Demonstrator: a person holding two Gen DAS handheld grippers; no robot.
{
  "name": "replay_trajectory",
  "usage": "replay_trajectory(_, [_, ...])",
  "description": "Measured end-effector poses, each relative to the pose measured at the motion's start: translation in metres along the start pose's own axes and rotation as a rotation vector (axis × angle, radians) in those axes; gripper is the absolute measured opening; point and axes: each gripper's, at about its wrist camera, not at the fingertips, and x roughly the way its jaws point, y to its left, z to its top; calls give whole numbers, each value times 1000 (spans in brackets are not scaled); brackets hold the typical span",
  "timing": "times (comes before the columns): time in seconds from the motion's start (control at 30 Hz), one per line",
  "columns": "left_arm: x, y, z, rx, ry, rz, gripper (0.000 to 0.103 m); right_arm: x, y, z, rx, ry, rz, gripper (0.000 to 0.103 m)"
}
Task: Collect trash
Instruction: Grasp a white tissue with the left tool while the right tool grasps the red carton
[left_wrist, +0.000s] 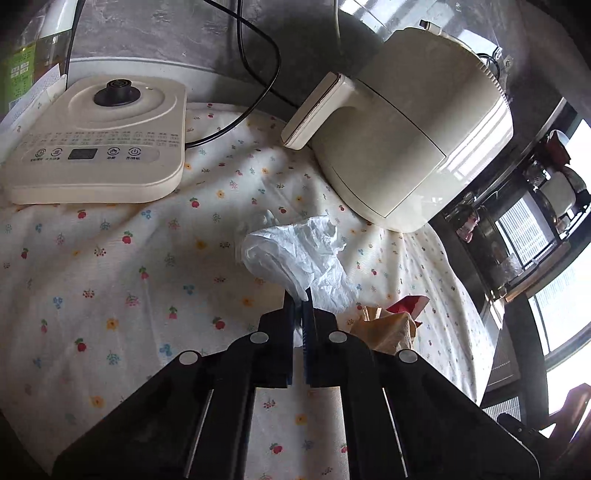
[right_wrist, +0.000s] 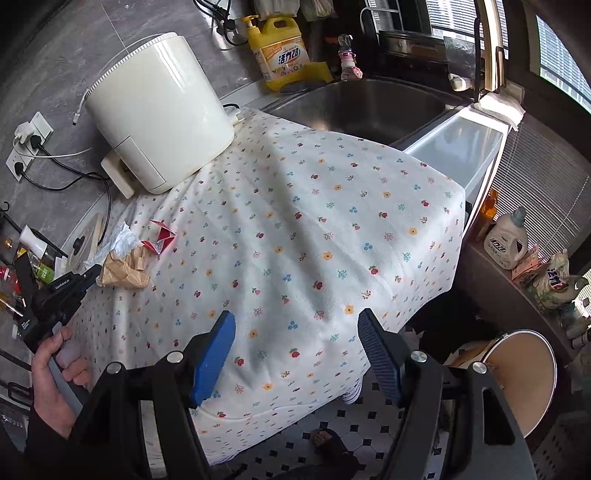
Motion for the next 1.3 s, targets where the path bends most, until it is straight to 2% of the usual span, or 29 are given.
replay_trajectory(0.13, [-16, 2, -9, 16, -6, -27, 3, 9, 19, 0, -26, 14, 20, 68])
replay_trajectory(0.4, [-52, 28, -14, -30, -60, -8, 3, 20, 64, 4, -122, 33, 72, 68])
replay_trajectory(0.73, [-90, 52, -43, -140, -113, 79, 3, 51, 114, 36, -267, 56, 169, 67])
replay_trajectory(0.8, [-96, 53, -48, -159, -125, 98, 3, 60, 125, 45, -301, 61, 196, 64])
replay_trajectory(0.87, [-103, 50, -53, -179, -142, 117, 3, 71, 136, 55, -346, 67, 221, 48])
replay_trajectory(0.9, [-107, 49, -55, -192, -153, 126, 3, 78, 142, 59, -372, 75, 228, 44])
replay_trajectory(0.93, [-110, 47, -58, -207, -163, 130, 3, 85, 147, 64, -395, 83, 231, 35])
replay_trajectory(0.97, [-113, 45, -59, -219, -172, 134, 3, 90, 151, 69, -412, 89, 233, 33])
replay_trajectory(1.3, [-121, 21, -74, -247, -205, 181, 3, 134, 176, 99, -517, 112, 253, 29])
